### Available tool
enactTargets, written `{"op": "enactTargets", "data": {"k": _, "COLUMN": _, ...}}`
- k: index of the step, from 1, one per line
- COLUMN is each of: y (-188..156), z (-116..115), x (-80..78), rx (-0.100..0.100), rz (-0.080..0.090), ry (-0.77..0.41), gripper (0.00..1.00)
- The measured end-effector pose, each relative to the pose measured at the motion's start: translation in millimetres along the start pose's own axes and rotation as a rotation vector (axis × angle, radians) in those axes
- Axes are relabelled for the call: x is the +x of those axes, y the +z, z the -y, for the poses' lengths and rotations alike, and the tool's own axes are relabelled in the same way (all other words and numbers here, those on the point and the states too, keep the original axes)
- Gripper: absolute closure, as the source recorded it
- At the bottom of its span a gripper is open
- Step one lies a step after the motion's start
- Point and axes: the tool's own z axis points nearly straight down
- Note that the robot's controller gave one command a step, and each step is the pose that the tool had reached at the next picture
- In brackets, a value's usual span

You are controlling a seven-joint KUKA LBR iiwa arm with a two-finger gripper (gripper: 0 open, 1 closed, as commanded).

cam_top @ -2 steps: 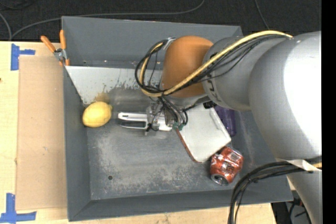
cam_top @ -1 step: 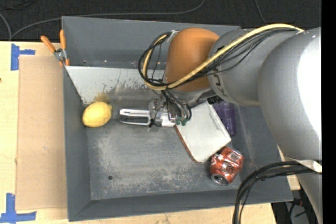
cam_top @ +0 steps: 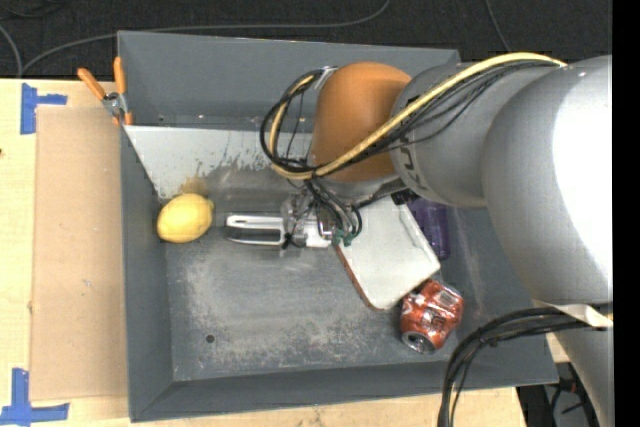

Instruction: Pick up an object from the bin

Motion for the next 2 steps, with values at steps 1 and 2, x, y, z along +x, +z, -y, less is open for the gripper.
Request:
{"op": "enactTargets", "data": {"k": 1, "y": -23.9, "z": 0.5, "x": 1.9, "rx": 0.0, "rz": -0.007, "ry": 0.002, "gripper": 1.0}}
{"op": "enactTargets", "data": {"k": 2, "y": -67.2, "z": 0.2, "x": -0.9, "rx": -0.001, "rz": 0.0, "ry": 0.003, "gripper": 1.0}}
